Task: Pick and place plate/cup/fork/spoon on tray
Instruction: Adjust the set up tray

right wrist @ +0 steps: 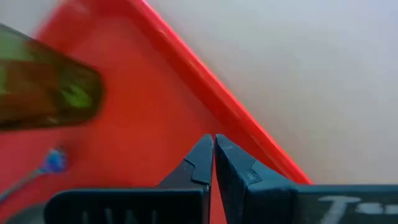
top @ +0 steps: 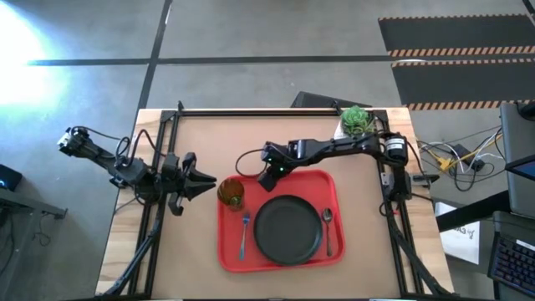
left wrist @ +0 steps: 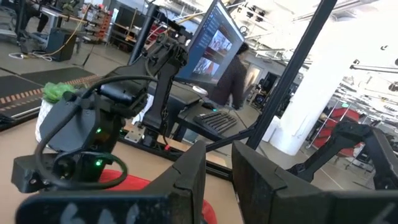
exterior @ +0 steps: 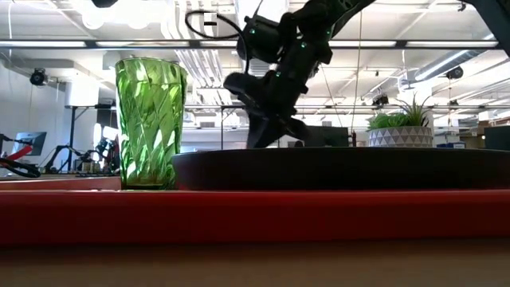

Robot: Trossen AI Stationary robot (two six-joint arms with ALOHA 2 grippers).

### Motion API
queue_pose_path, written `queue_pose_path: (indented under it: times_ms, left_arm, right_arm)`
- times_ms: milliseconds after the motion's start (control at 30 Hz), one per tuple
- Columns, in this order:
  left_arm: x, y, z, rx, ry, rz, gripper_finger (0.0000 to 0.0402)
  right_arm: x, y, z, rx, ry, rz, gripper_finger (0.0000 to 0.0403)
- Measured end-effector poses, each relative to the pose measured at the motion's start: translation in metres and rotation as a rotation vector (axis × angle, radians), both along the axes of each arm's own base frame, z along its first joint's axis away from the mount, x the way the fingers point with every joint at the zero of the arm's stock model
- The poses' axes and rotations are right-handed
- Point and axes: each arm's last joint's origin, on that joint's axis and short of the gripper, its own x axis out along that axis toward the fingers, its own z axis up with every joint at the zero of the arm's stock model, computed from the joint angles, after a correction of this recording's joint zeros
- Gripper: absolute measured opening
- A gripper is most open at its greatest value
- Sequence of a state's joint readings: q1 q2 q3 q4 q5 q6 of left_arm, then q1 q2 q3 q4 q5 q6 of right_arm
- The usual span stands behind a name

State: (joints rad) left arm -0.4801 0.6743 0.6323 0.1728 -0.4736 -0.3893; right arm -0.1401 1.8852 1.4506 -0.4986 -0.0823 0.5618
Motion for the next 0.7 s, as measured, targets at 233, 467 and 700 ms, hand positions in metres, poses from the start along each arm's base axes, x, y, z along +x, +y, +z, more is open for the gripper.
queue_pose_path:
  times_ms: [233, 467, 700]
  left_arm:
    - [0.0, 0.0, 0.0, 0.0, 0.001, 0.0, 0.006]
    - [0.001, -0.001, 0.0, 0.001, 0.002, 0.0, 0.006]
    - [0.001, -0.001, -0.001, -0.02, 0.005, -0.002, 0.006]
  right_arm:
    - [0.007, 0.013, -0.007, 0.012, -0.023, 0.022, 0.0009]
    - [0.015, 0.014, -0.032, 0.053, -0.004, 0.039, 0.0009]
    - [0.023, 0.008, -0.049, 0.046, -0.025, 0.036, 0.0009]
